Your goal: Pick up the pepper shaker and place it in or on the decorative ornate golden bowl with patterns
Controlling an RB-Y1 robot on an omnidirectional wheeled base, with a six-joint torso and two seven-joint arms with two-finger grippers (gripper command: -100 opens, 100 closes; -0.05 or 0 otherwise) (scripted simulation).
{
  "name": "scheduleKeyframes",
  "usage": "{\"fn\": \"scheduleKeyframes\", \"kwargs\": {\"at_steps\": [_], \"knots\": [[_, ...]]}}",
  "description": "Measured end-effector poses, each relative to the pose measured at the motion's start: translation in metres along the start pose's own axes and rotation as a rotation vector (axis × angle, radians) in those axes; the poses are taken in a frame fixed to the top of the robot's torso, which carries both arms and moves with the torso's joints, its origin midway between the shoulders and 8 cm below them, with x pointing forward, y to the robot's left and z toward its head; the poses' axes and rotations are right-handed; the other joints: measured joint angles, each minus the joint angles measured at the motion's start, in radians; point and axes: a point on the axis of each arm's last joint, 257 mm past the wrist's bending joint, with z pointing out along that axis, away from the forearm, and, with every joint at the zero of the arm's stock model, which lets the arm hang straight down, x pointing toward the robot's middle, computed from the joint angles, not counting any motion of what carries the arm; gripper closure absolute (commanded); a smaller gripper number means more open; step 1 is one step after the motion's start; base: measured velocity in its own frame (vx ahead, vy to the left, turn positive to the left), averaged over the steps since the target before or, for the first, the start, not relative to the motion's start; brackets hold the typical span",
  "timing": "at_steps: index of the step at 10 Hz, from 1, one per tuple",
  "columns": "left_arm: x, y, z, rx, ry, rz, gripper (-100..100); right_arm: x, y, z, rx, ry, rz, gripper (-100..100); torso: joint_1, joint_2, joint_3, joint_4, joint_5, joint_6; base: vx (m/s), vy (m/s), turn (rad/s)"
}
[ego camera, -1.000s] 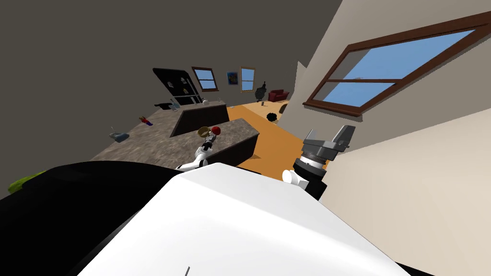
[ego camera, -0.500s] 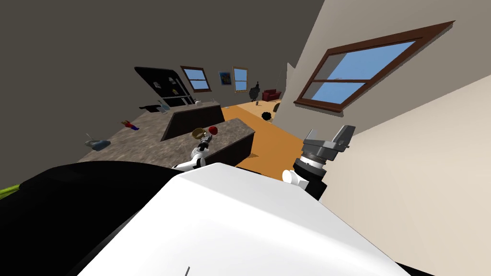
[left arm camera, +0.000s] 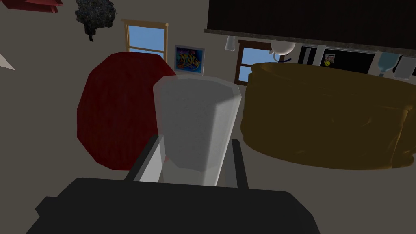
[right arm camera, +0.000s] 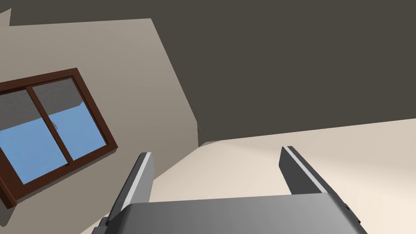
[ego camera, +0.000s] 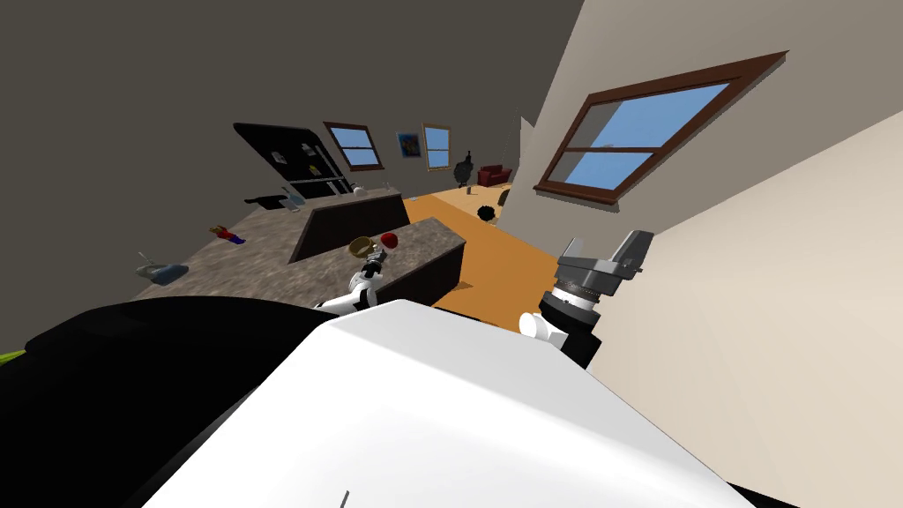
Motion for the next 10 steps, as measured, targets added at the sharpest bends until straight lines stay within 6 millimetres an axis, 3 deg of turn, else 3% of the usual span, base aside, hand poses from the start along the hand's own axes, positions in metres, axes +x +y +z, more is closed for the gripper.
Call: {"fn": "scheduleKeyframes", "kwargs": {"at_steps": [1, 2, 3, 5, 7, 9, 10], "knots": [[0.0, 0.0, 0.0, 0.0, 0.0, 0.0, 100, 0.0, 0.0, 0.0, 0.0, 0.0, 0.0, 0, 0.0, 0.0, 0.0, 0.0, 0.0, 0.0, 0.0, 0.0, 0.0], [0.0, 0.0, 0.0, 0.0, 0.0, 0.0, 0, 0.0, 0.0, 0.0, 0.0, 0.0, 0.0, 0, 0.0, 0.0, 0.0, 0.0, 0.0, 0.0, 0.0, 0.0, 0.0], [0.0, 0.0, 0.0, 0.0, 0.0, 0.0, 100, 0.0, 0.0, 0.0, 0.0, 0.0, 0.0, 0, 0.0, 0.0, 0.0, 0.0, 0.0, 0.0, 0.027, 0.016, 0.238], [0.004, -0.011, -0.001, 0.019, 0.008, 0.006, 100, 0.0, 0.0, 0.0, 0.0, 0.0, 0.0, 0, 0.002, -0.001, -0.001, -0.001, 0.001, -0.003, 0.039, 0.021, 0.222], [0.013, -0.044, -0.004, 0.071, 0.021, 0.017, 100, 0.0, 0.0, 0.0, 0.0, 0.0, 0.0, 0, 0.006, -0.003, -0.003, -0.004, 0.003, -0.008, 0.07, 0.027, 0.328], [0.013, -0.057, -0.004, 0.095, 0.023, 0.03, 100, 0.0, 0.0, 0.0, 0.0, 0.0, 0.0, 0, 0.005, -0.003, -0.003, -0.004, 0.004, -0.003, 0.031, 0.012, 0.111], [0.015, -0.074, -0.006, 0.122, 0.026, 0.034, 100, 0.0, 0.0, 0.0, 0.0, 0.0, 0.0, 0, 0.006, -0.003, -0.003, -0.004, 0.003, -0.006, 0.038, 0.011, 0.174]]}}
